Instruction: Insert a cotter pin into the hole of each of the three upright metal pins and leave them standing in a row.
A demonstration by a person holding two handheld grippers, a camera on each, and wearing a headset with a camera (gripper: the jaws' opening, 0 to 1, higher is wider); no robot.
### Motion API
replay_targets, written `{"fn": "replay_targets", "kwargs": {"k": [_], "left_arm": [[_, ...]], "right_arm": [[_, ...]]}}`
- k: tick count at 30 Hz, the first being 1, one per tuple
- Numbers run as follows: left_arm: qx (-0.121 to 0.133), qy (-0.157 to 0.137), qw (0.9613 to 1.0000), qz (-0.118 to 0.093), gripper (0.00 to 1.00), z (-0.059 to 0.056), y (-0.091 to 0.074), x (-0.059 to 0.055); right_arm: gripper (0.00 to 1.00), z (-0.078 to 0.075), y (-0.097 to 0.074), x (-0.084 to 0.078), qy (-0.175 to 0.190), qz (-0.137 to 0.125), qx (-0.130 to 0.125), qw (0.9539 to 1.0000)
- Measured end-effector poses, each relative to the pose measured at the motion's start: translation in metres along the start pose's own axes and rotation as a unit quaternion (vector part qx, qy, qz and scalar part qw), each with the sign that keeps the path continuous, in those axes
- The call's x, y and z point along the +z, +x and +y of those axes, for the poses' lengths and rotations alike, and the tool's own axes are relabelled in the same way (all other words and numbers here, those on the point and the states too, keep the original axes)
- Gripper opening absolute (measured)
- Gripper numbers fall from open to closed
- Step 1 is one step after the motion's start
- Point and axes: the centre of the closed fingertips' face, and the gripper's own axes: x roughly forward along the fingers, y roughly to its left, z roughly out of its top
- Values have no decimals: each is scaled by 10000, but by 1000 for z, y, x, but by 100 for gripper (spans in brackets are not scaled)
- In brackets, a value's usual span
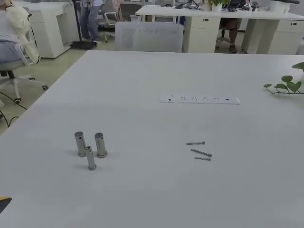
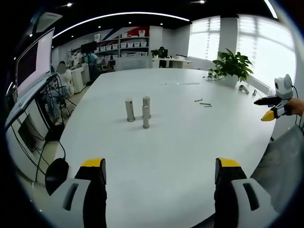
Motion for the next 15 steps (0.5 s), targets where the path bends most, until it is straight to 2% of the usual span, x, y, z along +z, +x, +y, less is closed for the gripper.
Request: {"fn": "replay_targets", "kwargs": {"k": [9,15], "left_arm": [[51,185,9996,-189,93,7,4,14],[-21,208,9996,-186,91,6,10,14]], "right_arm": [[100,-1,-2,1,-87,26,-34,10000],[100,-1,-2,0,-54,52,-31,10000]]}}
